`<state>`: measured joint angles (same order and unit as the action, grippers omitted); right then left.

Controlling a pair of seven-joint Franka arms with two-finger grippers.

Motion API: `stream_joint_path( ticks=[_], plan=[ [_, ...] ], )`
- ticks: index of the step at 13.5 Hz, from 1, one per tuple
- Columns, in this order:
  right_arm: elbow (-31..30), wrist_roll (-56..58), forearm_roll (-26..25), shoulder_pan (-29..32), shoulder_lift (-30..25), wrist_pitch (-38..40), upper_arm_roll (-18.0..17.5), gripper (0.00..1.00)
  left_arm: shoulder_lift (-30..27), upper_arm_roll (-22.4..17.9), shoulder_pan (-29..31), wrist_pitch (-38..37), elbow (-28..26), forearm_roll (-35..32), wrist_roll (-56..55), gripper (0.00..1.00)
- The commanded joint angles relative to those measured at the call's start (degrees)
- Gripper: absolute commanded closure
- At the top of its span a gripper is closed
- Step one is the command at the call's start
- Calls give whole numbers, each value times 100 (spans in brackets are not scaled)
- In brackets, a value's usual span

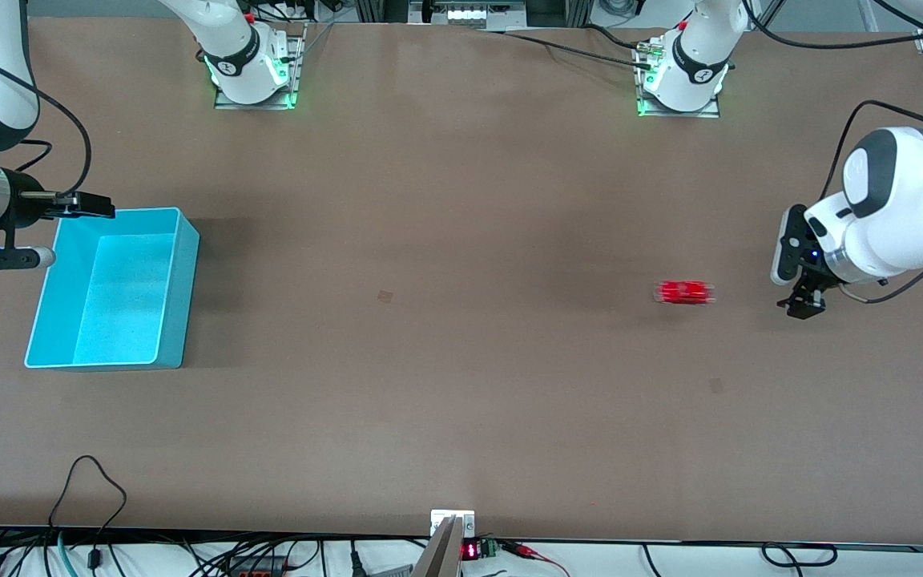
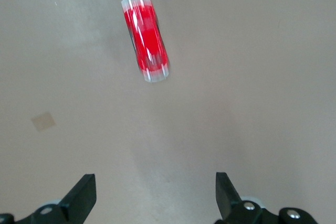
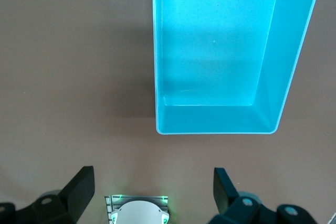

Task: Wind red beetle toy and store in blue box
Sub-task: 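Withdraw the left gripper while the released car rolls toward the box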

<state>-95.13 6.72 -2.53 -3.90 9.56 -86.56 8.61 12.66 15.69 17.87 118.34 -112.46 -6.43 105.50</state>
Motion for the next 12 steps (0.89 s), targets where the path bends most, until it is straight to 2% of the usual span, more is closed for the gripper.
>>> stream_joint_path(
  ticks=[1, 3, 5, 10, 12],
  plan=[
    [47, 13, 86, 38, 11, 78, -9, 0, -1, 101, 33, -48, 206, 473, -107, 0],
    [47, 13, 86, 38, 11, 78, -9, 0, 113, 101, -63, -13, 434, 870, -493, 0],
    [47, 13, 86, 38, 11, 78, -9, 0, 192, 101, -274, -13, 689, 907, -1404, 0],
    [38, 13, 86, 56, 11, 78, -9, 0, 245, 75, -442, 31, 919, 846, -4602, 0],
    [38, 13, 86, 56, 11, 78, -9, 0, 271, 57, -486, 302, 1304, 723, -6035, 0]
  ],
)
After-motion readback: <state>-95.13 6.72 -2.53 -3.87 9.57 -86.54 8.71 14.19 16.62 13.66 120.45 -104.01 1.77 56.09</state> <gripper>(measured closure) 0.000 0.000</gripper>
